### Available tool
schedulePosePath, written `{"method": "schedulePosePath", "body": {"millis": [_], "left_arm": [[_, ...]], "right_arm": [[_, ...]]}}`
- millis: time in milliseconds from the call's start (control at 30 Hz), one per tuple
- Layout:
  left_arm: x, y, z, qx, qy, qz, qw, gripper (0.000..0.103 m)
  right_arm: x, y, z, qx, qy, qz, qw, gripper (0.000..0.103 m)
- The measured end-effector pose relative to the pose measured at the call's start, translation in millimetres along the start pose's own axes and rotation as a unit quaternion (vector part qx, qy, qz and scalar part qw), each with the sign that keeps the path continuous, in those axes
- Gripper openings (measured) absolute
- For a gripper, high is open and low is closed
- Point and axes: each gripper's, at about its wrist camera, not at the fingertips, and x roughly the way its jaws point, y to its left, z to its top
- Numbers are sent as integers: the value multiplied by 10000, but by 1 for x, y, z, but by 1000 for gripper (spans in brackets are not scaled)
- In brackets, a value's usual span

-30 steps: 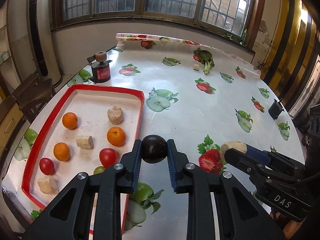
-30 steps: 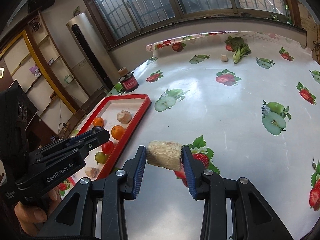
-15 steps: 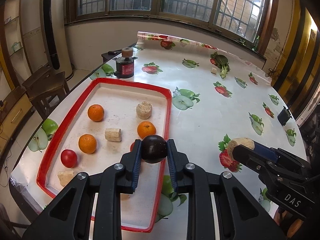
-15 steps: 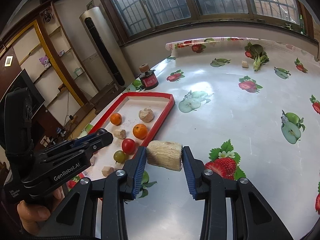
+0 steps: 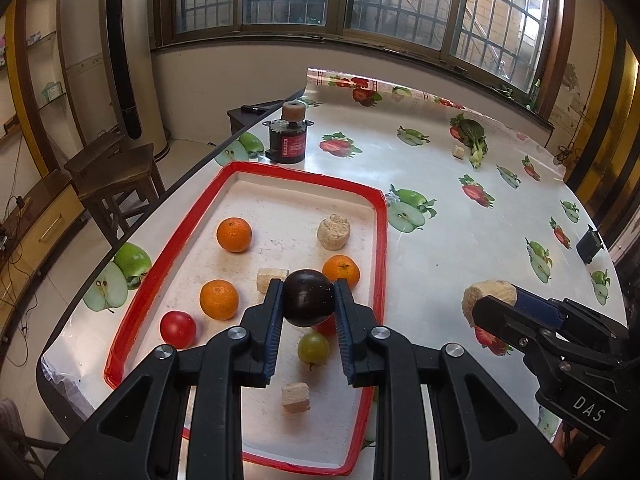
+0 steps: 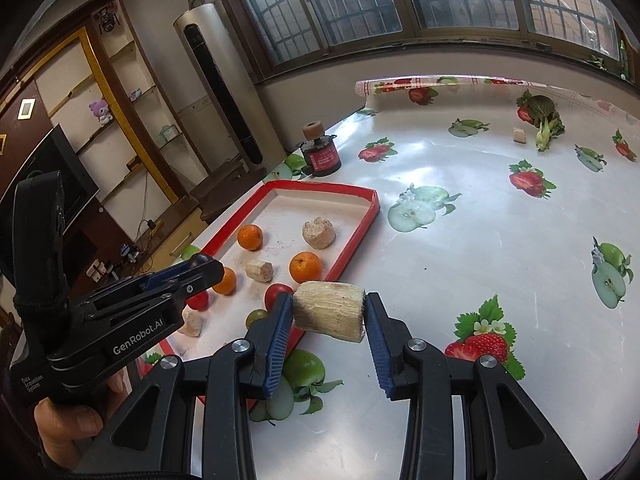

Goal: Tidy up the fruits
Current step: 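Carry the dark plum and beige cylinder over the red-rimmed tray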

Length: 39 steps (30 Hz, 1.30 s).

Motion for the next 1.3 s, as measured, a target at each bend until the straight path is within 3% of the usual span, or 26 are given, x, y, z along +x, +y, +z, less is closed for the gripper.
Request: {"method": "schedulePosePath", "body": {"millis": [633,1300], "left_arm": [[24,45,25,-174,24,263,9995,22],[66,70,85,-177,151,251,9994,22]], "right_arm": [[40,23,33,-296,73,129,9995,38],[96,21,92,-285,108,98,9995,38]]}}
